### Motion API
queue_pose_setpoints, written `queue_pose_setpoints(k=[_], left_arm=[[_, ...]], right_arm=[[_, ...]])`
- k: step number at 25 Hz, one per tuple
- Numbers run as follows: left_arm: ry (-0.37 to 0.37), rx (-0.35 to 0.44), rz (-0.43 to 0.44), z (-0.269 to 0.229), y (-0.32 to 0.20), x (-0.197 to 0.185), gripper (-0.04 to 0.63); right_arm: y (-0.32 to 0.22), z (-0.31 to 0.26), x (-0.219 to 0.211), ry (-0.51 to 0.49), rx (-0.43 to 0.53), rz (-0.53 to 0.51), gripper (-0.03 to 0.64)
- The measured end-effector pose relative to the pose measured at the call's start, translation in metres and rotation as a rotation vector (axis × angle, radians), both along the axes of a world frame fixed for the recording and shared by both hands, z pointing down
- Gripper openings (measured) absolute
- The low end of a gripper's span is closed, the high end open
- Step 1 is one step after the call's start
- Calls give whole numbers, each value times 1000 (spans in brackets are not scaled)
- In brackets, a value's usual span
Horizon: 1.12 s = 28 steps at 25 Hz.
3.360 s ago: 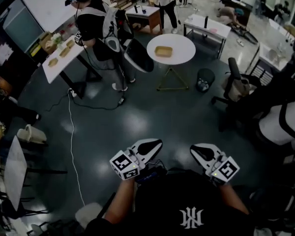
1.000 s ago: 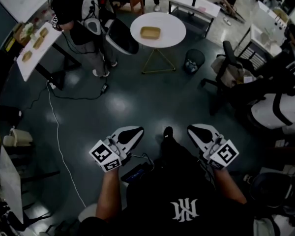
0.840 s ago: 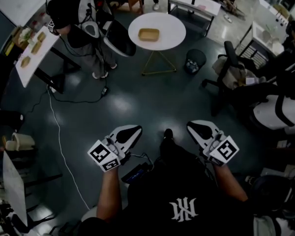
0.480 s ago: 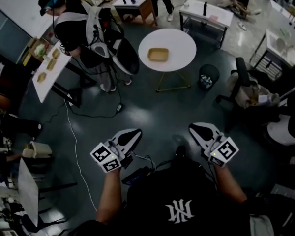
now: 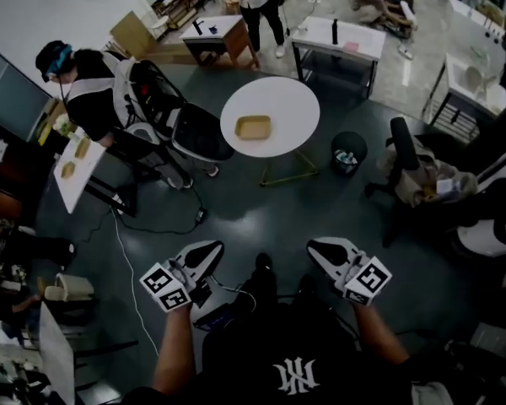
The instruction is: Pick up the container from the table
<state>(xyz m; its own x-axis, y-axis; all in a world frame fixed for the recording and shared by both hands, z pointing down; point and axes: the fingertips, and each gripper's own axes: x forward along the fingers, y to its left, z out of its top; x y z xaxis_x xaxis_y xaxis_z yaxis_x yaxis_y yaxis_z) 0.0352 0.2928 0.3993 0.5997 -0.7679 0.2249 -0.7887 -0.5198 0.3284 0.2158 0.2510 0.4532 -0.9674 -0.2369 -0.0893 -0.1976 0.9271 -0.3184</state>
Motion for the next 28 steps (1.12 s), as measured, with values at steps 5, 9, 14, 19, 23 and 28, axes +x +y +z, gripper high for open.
queue_pose_setpoints(k=[5, 9, 14, 19, 23, 28], left_arm=[[-20, 27, 83, -5, -34, 11, 5], [14, 54, 113, 1, -59, 6, 5], [80, 60, 117, 7, -98, -20, 5], [133, 95, 70, 11, -138, -58, 5], [149, 97, 42, 7, -180, -93, 5], [77, 95, 49, 2, -218, -141, 5]], right_arm=[[14, -9, -4, -47, 55, -70, 46], [3, -7, -15, -23, 64, -56, 46], [-30, -10, -39, 4, 41, -47, 46], [-72, -12, -78, 65, 33, -81, 46], [-125, -27, -105, 94, 15, -54, 46], [-180, -25, -140, 153, -9, -10, 46]])
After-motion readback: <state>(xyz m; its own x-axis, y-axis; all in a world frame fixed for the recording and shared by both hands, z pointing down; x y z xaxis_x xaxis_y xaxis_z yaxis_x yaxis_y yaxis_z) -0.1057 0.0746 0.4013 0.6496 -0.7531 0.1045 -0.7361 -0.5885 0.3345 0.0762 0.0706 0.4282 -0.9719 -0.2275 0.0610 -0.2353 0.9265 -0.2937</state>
